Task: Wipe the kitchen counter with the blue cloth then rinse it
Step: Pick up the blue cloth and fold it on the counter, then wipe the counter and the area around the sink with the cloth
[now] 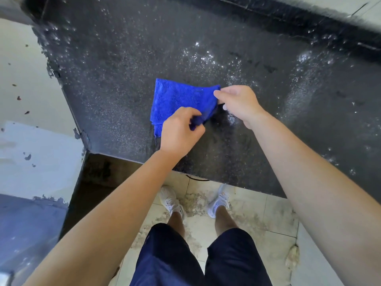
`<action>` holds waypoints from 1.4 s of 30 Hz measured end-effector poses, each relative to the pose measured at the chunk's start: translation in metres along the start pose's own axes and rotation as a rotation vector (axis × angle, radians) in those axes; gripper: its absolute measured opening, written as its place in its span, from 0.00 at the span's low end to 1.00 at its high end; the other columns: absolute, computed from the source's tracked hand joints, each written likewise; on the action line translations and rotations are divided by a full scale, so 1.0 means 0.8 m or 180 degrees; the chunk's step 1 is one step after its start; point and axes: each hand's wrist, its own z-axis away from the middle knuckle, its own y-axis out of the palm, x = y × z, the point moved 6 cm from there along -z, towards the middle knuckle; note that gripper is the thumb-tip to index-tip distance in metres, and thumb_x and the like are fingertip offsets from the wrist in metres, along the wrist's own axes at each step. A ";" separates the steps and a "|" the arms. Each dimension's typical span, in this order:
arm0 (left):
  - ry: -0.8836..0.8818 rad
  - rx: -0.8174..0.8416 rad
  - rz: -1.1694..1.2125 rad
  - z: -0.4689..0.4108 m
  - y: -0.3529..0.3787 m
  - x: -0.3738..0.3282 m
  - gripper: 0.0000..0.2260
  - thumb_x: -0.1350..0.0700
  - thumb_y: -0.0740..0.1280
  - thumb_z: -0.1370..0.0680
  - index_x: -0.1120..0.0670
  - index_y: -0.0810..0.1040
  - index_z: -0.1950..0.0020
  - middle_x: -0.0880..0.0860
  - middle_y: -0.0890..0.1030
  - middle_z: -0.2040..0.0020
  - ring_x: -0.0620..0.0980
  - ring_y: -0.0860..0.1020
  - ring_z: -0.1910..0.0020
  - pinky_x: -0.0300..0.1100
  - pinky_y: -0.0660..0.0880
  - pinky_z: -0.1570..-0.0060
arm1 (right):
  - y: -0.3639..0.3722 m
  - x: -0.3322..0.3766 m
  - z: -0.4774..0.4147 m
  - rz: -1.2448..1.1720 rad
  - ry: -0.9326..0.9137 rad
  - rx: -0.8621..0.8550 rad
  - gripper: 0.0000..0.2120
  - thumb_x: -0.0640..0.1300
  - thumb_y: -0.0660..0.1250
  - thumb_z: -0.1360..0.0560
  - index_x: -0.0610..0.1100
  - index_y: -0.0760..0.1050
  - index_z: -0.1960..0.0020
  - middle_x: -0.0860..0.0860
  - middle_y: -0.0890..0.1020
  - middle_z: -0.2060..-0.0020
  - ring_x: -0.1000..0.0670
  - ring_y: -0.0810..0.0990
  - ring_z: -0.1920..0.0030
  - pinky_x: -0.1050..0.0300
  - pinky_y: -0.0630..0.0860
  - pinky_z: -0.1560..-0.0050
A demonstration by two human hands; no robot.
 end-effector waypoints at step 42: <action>0.1248 0.1214 -0.1609 0.032 0.120 -0.143 0.23 0.49 0.63 0.18 0.59 0.68 0.26 0.62 0.65 0.24 0.65 0.65 0.28 0.66 0.67 0.38 | -0.187 -0.230 0.232 -0.3898 0.0765 -0.2316 0.13 0.40 0.67 0.20 0.39 0.76 0.37 0.43 0.84 0.41 0.42 0.83 0.42 0.44 0.80 0.40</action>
